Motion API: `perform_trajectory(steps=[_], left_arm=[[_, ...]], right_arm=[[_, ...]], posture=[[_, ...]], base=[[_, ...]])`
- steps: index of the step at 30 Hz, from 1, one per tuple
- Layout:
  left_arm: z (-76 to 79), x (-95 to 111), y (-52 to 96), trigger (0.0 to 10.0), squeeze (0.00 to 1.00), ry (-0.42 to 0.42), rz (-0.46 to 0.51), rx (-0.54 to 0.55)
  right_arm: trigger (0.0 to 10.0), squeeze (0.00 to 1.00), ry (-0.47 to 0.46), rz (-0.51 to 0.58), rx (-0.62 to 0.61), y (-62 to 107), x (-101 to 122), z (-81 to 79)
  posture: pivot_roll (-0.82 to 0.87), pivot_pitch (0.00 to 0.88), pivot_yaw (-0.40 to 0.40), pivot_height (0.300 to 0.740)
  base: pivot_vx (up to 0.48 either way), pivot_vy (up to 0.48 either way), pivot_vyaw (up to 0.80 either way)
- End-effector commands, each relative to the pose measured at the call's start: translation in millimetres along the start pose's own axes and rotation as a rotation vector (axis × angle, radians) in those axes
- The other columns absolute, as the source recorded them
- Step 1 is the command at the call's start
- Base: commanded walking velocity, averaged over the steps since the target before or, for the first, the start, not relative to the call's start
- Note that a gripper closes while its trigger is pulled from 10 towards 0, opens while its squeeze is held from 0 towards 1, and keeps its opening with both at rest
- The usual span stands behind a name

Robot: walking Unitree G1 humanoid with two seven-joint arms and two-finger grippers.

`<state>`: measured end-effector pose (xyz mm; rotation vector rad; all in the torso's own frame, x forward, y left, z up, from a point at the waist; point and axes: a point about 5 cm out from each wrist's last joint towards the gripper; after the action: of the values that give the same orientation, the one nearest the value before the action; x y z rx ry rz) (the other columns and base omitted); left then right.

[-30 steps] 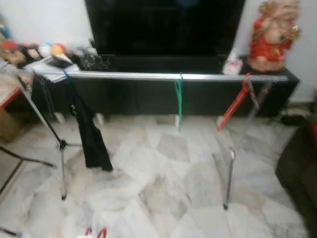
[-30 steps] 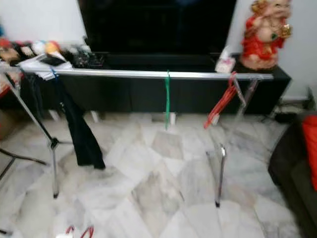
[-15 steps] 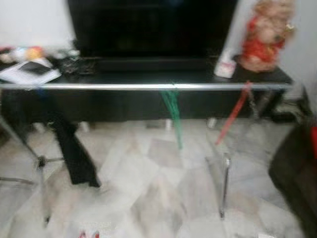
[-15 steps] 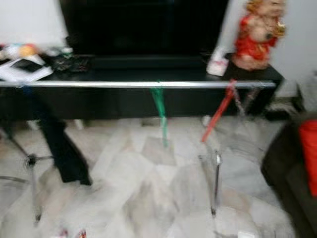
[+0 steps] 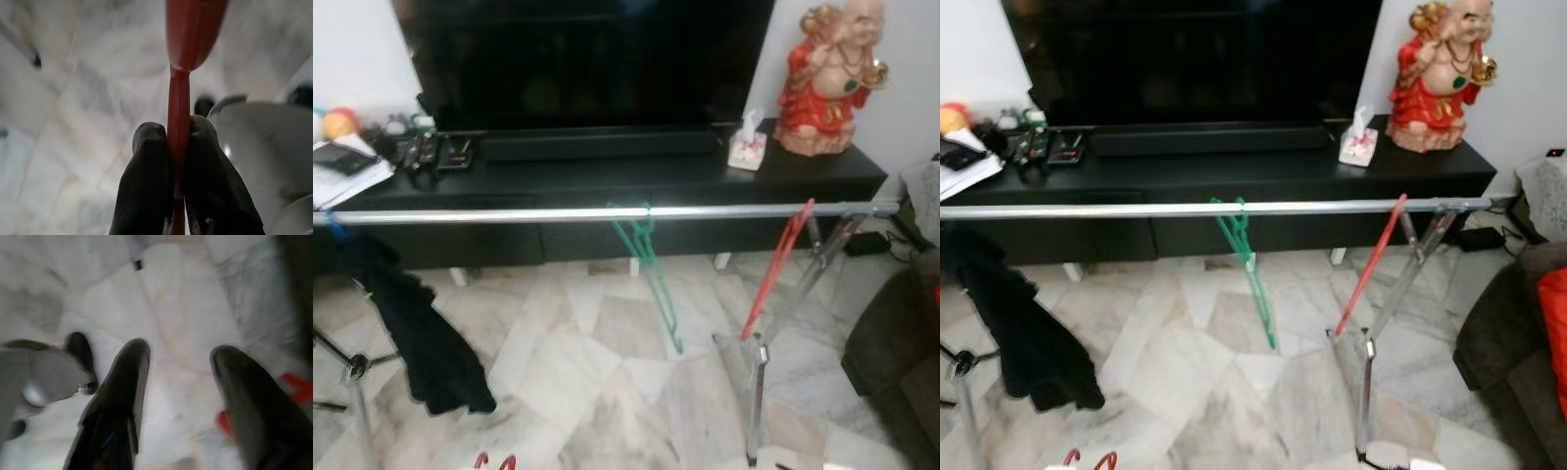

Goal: Hang hanger

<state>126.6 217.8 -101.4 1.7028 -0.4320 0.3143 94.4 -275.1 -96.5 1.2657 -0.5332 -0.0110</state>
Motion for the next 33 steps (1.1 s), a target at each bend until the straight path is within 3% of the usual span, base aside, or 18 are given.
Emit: perform_trajectory(steps=[1, 9, 16, 20, 25, 27, 28, 30, 33], left_arm=[[-0.7, -5, 0.8, 10.0, 0.0, -0.01, -0.017, -0.002], [-1.2, -5, 0.8, 10.0, 0.0, -0.014, -0.018, 0.004], [-5.3, -3, 0.9, 10.0, 0.0, -0.004, 0.0, 0.044], [-21.1, 8, 1.5, 10.0, 0.0, 0.084, 0.085, 0.127], [-30.3, 15, 2.6, 10.0, 0.0, 0.1, 0.144, 0.164], [-37.7, 24, 3.8, 10.0, 0.0, 0.104, 0.203, 0.188], [-46.8, 46, 5.0, 10.0, 0.0, 0.102, 0.3, 0.208], [-49.4, 54, 5.7, 10.0, 0.0, 0.098, 0.336, 0.213], [-62.1, 100, 15.2, 10.0, 0.0, 0.029, 0.553, 0.244]], right_arm=[[10.0, 0.0, -0.004, 0.029, 0.021, -0.5, 9, -8.8], [10.0, 0.0, -0.001, 0.03, 0.025, -0.5, 9, -9.0], [10.0, 0.0, -0.003, 0.03, 0.026, -0.5, 9, -8.7], [10.0, 0.0, -0.004, 0.031, 0.026, -0.5, 9, -8.7], [10.0, 0.0, -0.003, 0.031, 0.026, -0.4, 9, -8.5], [10.0, 0.0, -0.003, 0.031, 0.026, -0.4, 9, -8.3], [10.0, 0.0, -0.003, 0.032, 0.026, -0.4, 9, -8.0], [10.0, 0.0, -0.003, 0.033, 0.025, -0.4, 9, -7.9], [10.0, 0.0, 0.002, 0.034, 0.025, -0.4, 9, -7.3]], posture=[[-0.07, 0.0, -0.037, 0.74], [-0.07, 0.0, -0.037, 0.74], [-0.07, 0.0, -0.037, 0.74], [-0.07, 0.0, -0.037, 0.74], [-0.07, 0.0, -0.036, 0.74], [-0.06, 0.0, -0.036, 0.74], [-0.06, 0.0, -0.039, 0.74], [-0.06, 0.0, -0.039, 0.74], [-0.05, 0.0, -0.042, 0.74]], base=[[0.311, 0.0, 0.0], [0.305, 0.0, 0.0], [0.0, 0.0, 0.0], [0.0, 0.0, 0.0], [0.0, 0.0, 0.0], [0.0, 0.0, 0.0], [0.0, 0.0, 0.0], [0.0, 0.0, 0.0], [0.0, 0.0, 0.0]])
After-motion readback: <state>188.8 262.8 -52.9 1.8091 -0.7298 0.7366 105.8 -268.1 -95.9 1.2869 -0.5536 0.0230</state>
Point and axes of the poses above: a point about 5 cm out from each wrist's last joint towards the gripper, its own y axis pointing back from the gripper into the wrist, its own x axis along the axis of the wrist's last joint, z = x × y, and after that the axes turned 5 degrees about -y, right-handed
